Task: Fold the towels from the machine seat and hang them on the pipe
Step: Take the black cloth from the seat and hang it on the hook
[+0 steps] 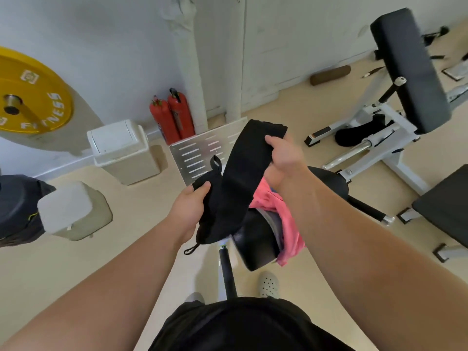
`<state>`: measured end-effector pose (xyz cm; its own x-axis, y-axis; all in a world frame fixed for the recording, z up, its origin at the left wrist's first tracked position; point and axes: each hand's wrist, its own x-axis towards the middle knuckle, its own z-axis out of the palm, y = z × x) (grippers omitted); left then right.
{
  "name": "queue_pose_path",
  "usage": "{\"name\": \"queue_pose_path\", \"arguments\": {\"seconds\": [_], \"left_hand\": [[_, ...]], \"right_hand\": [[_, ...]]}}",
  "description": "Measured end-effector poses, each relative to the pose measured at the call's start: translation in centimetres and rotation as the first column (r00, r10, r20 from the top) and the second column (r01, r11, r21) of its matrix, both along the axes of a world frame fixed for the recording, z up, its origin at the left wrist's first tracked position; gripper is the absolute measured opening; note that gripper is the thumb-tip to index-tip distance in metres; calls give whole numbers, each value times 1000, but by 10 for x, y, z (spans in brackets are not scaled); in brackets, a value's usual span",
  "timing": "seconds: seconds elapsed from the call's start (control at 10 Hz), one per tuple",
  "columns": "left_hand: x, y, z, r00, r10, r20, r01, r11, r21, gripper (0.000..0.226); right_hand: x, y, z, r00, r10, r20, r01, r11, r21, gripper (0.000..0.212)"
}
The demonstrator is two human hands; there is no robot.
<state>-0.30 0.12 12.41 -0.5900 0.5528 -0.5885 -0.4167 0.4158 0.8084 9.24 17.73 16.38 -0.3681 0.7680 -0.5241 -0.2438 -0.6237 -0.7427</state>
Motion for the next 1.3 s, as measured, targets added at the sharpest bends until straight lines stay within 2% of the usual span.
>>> {"name": "queue_pose_path", "arguments": {"seconds": [0.1,0.2,0.3,0.4,0.5,0.6,0.7,0.8,0.9,1.0,1.1,1.2,1.3], "left_hand": [[-15,-18,1,988,-150,28,147,986,77,28],[-24,-30,6,931,-360,-66,366,922,127,26],[-19,-35,10,936,-343,-85,351,929,116,22],[-17,-37,10,972,-208,-110,217,974,68,18],[-24,-39,12,987,-78,-140,94,990,108,17],[-29,-34,22,994,53,-96,-37,985,169,16],[-35,-25,29,989,123,-80,-113,986,120,15],[-46,-18,31,969,55,-240,-58,998,-8,13],[-57,-25,24,845,-268,-462,139,946,-293,22],[-59,-45,11,682,-565,-464,266,783,-562,31],[-53,-65,3,625,-645,-440,285,713,-641,34],[-41,-73,9,744,-452,-492,228,864,-450,29],[-24,-69,20,868,-196,-456,101,970,-223,25]], "right_hand": [[-20,-23,7,993,-34,112,43,996,-78,38],[-34,-48,12,983,-13,184,32,994,-104,44],[-43,-62,15,951,-18,309,36,998,-51,41],[-31,-73,15,885,91,456,-139,988,73,26],[-7,-90,0,968,181,171,-184,983,-2,28],[21,-116,-26,707,606,364,-676,731,93,21],[39,-130,-52,457,591,665,-842,527,111,13],[41,-129,-60,533,504,679,-776,611,156,14],[39,-114,-48,787,395,475,-535,819,206,13],[33,-94,-41,886,289,361,-389,889,241,33],[30,-78,-34,889,366,273,-426,881,207,28],[31,-74,-32,839,504,206,-531,841,102,32],[35,-74,-39,799,567,200,-588,806,64,36]]}}
